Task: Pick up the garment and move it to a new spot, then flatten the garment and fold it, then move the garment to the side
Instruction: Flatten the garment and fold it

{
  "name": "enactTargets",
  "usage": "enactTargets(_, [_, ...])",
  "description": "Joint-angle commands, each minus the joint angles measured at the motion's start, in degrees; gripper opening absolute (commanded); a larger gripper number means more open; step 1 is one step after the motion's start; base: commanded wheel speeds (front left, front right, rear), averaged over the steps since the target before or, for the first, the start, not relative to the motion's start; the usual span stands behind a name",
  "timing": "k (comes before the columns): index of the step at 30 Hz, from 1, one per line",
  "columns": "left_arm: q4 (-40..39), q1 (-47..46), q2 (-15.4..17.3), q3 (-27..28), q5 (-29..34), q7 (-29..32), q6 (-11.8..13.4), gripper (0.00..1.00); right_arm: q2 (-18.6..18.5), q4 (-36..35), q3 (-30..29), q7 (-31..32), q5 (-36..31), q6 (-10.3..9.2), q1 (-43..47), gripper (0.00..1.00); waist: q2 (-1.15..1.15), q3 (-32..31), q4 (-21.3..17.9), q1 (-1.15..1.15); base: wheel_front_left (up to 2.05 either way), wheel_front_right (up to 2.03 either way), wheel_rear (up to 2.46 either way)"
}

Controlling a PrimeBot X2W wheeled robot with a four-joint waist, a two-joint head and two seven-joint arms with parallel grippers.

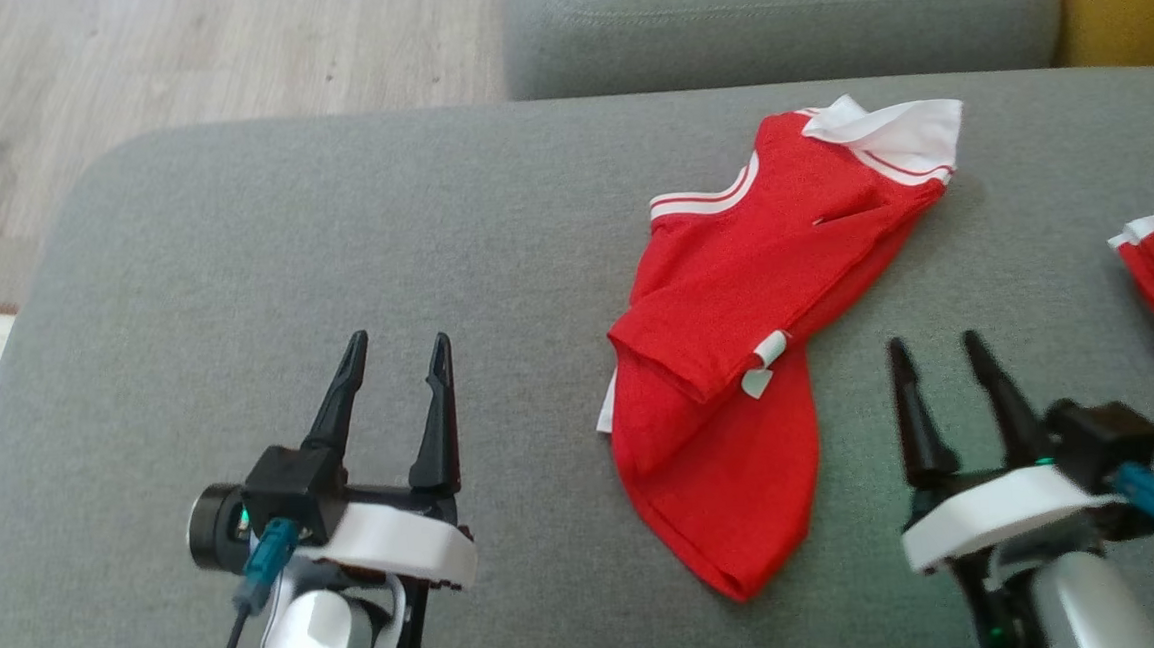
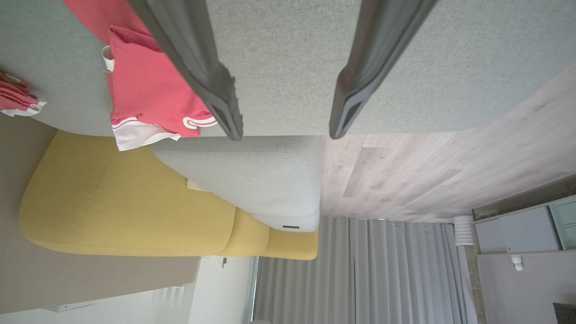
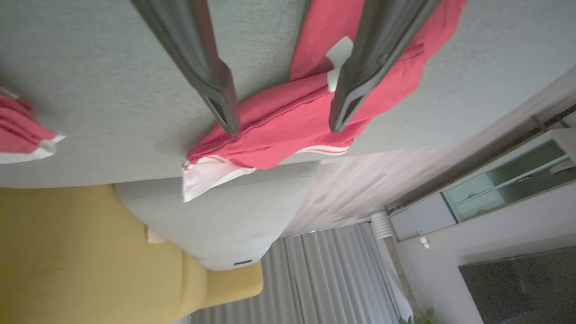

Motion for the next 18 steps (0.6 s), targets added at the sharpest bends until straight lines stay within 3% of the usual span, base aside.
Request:
enactTargets(1, [-2.0, -3.0, -0.1, 1.8, 0.4, -0.3, -0.2, 1.0, -0.2, -2.0, 2.8, 0.3, 0.7, 0.39, -1.9, 1.0, 0.0, 0.7, 0.6, 0.0, 0.0, 0.0, 0.0])
enactTargets(7, [-1.7, -4.0, -0.3, 1.3, 0.8, -0.3, -0.6, 1.0, -0.2, 0.8, 6.9, 2.0, 3.0, 0.39, -5.0, 1.0, 0.0, 2.6, 2.3, 0.0, 0.0, 0.0, 0.0])
enactTargets(18, [-1.2, -5.5, -0.5, 0.1, 0.0, -0.3, -0.5, 1.0, -0.2, 15.1, 9.5, 3.7, 13.7, 0.39, -14.2, 1.0, 0.0, 6.4, 6.1, 0.0, 0.0, 0.0, 0.0])
